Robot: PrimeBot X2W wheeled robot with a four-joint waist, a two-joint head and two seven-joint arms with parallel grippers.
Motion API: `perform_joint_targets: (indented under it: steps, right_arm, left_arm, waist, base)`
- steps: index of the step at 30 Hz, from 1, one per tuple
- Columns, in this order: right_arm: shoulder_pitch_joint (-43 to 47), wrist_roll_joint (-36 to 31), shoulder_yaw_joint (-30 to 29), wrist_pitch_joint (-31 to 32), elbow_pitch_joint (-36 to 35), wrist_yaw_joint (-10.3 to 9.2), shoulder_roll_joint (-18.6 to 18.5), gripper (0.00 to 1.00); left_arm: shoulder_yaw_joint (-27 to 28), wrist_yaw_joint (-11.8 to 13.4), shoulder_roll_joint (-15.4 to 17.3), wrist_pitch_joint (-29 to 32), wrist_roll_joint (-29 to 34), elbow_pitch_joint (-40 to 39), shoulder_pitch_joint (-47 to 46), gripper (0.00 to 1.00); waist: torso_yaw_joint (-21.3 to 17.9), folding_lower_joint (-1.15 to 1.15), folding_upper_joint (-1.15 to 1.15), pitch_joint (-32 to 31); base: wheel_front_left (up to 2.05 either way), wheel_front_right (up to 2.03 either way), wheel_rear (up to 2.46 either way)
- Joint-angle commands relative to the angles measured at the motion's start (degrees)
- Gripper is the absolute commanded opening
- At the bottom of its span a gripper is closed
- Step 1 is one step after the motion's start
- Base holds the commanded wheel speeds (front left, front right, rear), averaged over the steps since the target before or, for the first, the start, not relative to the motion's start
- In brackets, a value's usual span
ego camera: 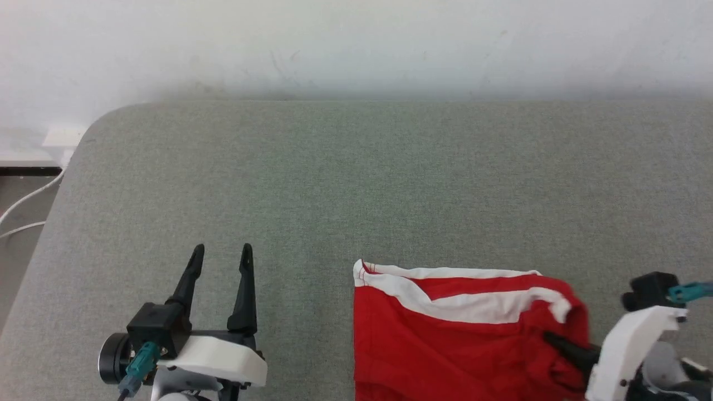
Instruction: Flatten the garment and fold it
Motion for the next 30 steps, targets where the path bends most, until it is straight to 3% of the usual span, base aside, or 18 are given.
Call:
perform_joint_targets:
  steps: [1,8,15,16,17,18,24,30]
  right_arm:
    - [0.2,3.2,0.6,1.5,-1.5,-0.03,1.3,0.00]
    - [-0.4,17.5,6.1,8.3,-5.6,-0.03,6.2,0.00]
    - [-6.7,12.3,15.1,-0.3,1.2,-0.03,7.8,0.00]
    - [-7.7,11.2,16.4,-1.9,3.0,-0.03,7.9,0.09]
    - [-8.6,9.7,17.5,-3.6,5.1,-0.03,8.0,0.42]
    - [-9.5,8.5,18.6,-5.2,7.2,-0.03,8.1,1.00]
    - [-14.3,3.9,24.2,-14.2,15.6,-0.03,8.4,1.00]
    - [-18.0,-0.6,30.5,-19.3,14.3,-0.03,7.8,1.00]
  left_arm:
    - [-0.1,0.2,0.2,0.0,-0.1,-0.2,0.5,1.00]
    - [-0.6,-0.1,0.3,0.3,-0.4,0.2,-0.1,1.00]
    - [-1.2,-0.4,0.2,0.3,-0.4,0.3,-1.3,1.00]
    - [-1.3,-0.4,0.1,0.3,-0.5,0.4,-1.6,1.00]
    - [-1.4,-0.5,0.1,0.3,-0.5,0.5,-1.8,1.00]
    - [-1.5,-0.5,0.0,0.3,-0.4,0.5,-1.9,1.00]
    - [-2.0,-0.5,-0.3,0.1,-0.4,0.8,-2.6,1.00]
    - [-2.0,-0.4,-0.3,-0.4,-0.5,1.3,-2.8,1.00]
  waist:
    - [-0.1,0.00,0.00,-0.1]
    - [0.3,0.00,0.00,-0.2]
    - [0.9,0.00,0.00,0.7]
    - [1.1,0.00,0.00,0.9]
    - [1.2,0.00,0.00,1.0]
    - [1.4,0.00,0.00,1.1]
    - [2.0,0.00,0.00,1.8]
    - [1.9,0.00,0.00,1.9]
  base:
    - [0.00,0.00,0.00]
    - [0.00,0.00,0.00]
    - [0.00,0.00,0.00]
    - [0.00,0.00,0.00]
    - [0.00,0.00,0.00]
    - [0.00,0.00,0.00]
    - [0.00,0.00,0.00]
    - [0.00,0.00,0.00]
